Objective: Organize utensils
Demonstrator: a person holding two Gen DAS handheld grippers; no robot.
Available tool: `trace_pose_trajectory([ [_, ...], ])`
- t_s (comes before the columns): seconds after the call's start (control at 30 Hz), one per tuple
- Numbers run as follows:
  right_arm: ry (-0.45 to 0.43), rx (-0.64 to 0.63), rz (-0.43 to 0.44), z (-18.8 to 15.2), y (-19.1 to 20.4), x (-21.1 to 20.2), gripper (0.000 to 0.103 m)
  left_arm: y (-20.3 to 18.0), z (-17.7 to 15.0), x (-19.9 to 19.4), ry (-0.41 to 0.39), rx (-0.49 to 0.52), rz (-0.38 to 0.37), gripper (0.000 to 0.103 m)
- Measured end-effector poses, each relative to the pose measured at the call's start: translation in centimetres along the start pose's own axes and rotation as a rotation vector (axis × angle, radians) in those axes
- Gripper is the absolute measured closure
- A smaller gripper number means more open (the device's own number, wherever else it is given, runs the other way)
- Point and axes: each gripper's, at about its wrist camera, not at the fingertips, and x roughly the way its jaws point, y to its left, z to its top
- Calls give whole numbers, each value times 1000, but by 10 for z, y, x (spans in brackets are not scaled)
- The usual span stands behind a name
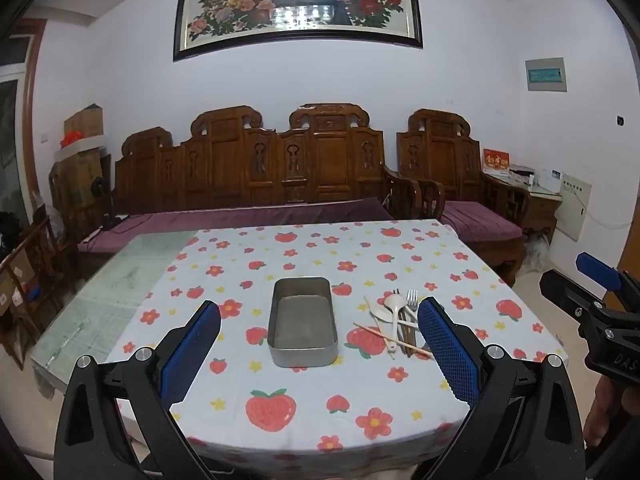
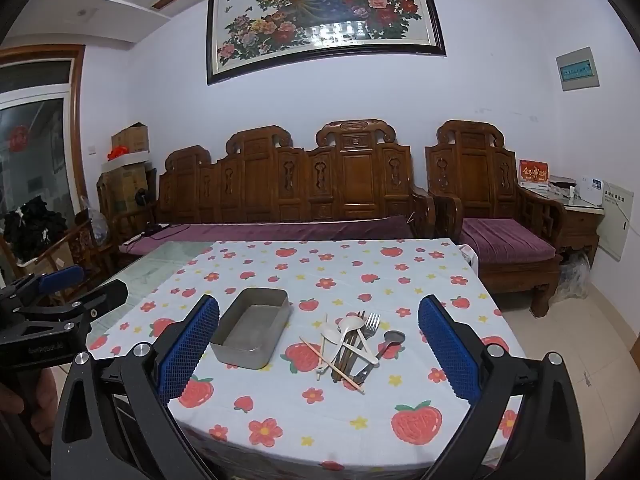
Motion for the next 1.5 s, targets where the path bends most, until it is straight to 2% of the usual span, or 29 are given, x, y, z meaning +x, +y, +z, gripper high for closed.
trace_pose_trajectory([
  [0.2,1,-2,2,-1,1,1,3,1,0,0,-3,0,0,8],
  [0.37,0,-2,1,-1,1,0,3,4,12,-5,-4,0,0,8],
  [1.5,-5,-2,2,1,1,-2,3,2,8,-6,-12,9,3,8],
])
